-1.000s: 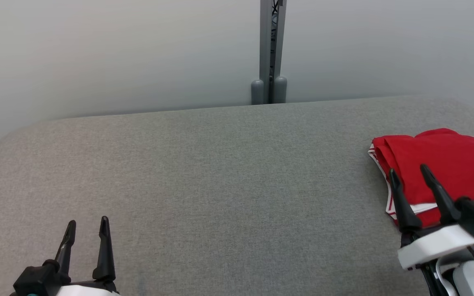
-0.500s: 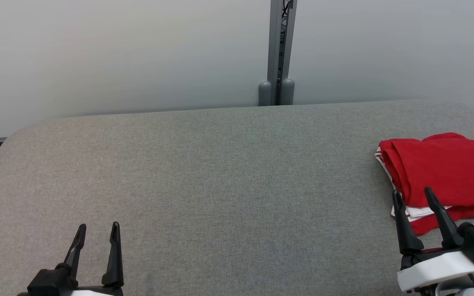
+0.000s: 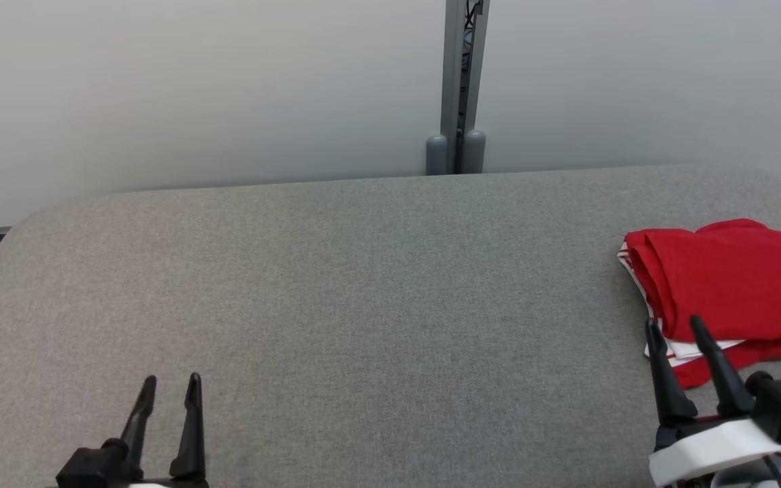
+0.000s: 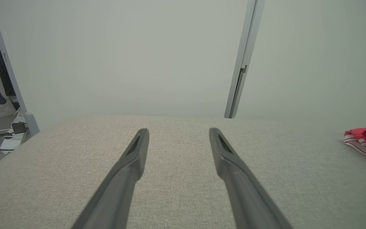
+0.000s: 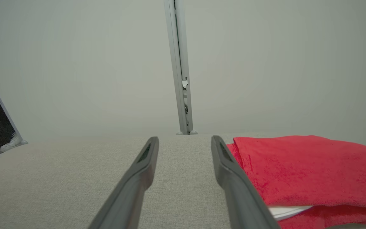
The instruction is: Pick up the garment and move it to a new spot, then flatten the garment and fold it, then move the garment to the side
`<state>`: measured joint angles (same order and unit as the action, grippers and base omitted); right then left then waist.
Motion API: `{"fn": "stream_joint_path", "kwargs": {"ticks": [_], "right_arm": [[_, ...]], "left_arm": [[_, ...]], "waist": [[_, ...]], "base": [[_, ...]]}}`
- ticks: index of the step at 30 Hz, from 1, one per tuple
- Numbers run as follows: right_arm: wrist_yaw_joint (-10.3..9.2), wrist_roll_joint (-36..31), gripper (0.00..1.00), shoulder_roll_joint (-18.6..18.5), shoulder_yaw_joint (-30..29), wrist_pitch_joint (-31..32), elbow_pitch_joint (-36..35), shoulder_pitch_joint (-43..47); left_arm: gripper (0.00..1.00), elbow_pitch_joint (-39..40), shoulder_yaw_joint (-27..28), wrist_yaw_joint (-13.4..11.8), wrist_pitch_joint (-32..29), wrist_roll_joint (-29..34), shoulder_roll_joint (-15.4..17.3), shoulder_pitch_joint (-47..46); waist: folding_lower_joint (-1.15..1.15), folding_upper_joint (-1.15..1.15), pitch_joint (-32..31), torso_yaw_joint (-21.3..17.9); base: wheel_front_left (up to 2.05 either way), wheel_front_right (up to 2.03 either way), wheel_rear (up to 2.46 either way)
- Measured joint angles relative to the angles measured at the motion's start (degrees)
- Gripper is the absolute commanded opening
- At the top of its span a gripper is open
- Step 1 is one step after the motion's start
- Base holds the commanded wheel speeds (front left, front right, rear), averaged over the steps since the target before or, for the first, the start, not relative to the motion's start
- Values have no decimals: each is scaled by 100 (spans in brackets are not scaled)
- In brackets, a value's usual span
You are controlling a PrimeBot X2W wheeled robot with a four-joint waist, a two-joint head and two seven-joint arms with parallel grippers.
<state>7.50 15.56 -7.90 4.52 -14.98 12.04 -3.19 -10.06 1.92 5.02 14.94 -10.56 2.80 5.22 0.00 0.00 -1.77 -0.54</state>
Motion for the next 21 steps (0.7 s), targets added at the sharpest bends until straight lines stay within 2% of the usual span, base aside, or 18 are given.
{"fn": "stream_joint_path", "kwargs": {"ticks": [5,21], "right_arm": [[0,92,0,111,14,48,207,220],[-1,1661,0,197,-210,482,209,172]], "left_arm": [[0,-263,-3,-1,-89,-94,-65,116],[0,-302,80,23,-511,-1778,-64,-35]], "waist": [[0,0,2,0],[0,0,28,7]], "base": [[0,0,0],[0,0,0]]}}
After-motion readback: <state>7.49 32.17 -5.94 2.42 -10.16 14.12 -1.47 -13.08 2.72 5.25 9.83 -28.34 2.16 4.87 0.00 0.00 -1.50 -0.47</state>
